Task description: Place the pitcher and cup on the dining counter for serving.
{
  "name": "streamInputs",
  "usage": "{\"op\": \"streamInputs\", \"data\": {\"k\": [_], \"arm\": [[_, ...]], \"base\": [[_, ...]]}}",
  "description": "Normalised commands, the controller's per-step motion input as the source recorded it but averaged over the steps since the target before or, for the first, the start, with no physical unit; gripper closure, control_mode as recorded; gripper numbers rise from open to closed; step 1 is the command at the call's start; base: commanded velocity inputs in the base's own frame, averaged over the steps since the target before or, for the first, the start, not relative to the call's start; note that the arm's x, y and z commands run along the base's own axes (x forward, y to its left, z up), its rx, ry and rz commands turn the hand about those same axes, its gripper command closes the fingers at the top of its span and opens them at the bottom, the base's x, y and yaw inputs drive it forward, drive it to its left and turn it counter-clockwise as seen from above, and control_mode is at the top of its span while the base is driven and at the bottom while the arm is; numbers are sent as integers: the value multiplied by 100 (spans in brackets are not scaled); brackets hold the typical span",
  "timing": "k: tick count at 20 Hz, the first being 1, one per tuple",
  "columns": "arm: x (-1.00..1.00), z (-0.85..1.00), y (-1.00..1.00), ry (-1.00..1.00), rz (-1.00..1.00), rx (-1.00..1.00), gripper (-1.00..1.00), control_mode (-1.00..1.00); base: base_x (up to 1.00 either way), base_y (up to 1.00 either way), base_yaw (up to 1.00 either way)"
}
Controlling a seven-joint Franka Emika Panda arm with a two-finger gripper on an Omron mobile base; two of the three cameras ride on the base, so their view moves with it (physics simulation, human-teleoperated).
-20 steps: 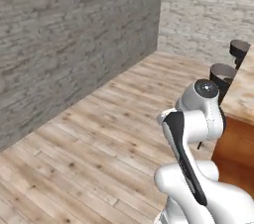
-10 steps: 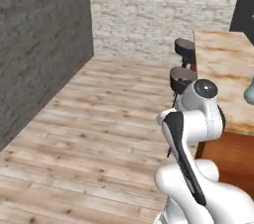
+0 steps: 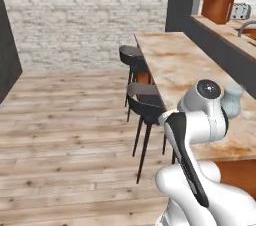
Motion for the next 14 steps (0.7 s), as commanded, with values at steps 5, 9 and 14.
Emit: {"op": "streamInputs", "data": {"k": [5, 9, 14], "arm": [[0, 0, 0, 0, 0, 0, 100, 100], [0, 0, 0, 0, 0, 0, 100, 100], [0, 0, 0, 0, 0, 0, 100, 100]], "base": [[90, 43, -55], [76, 66, -58], [62, 89, -54]]}}
